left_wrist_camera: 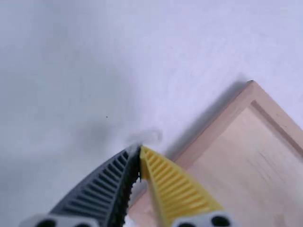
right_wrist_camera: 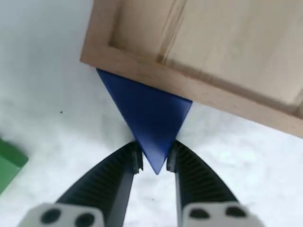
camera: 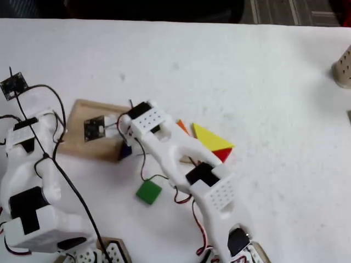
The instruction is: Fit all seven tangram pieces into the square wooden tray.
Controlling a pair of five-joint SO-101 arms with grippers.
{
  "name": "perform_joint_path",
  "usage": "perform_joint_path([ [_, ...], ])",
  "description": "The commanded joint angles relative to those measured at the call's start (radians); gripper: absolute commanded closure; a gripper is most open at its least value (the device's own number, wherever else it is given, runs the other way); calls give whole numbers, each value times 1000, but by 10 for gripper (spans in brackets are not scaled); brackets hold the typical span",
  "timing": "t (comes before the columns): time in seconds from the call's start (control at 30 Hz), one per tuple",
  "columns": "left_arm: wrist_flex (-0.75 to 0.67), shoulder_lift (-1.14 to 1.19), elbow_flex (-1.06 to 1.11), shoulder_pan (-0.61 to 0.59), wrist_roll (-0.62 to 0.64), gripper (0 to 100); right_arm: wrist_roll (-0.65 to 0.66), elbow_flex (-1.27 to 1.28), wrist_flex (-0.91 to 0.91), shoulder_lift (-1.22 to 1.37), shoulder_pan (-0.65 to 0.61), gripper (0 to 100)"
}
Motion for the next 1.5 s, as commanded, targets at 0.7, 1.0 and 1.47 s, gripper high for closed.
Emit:
perform_joint_path([
  [0.7,-28,-4,-60,-4,8,972,-496,213,-27,-390,94,981],
  [1.0,-29,-4,-61,-7,9,972,-775,466,-576,-430,-105,981],
  [1.47,-29,-4,-61,-8,8,972,-681,423,-450,-297,-22,981],
])
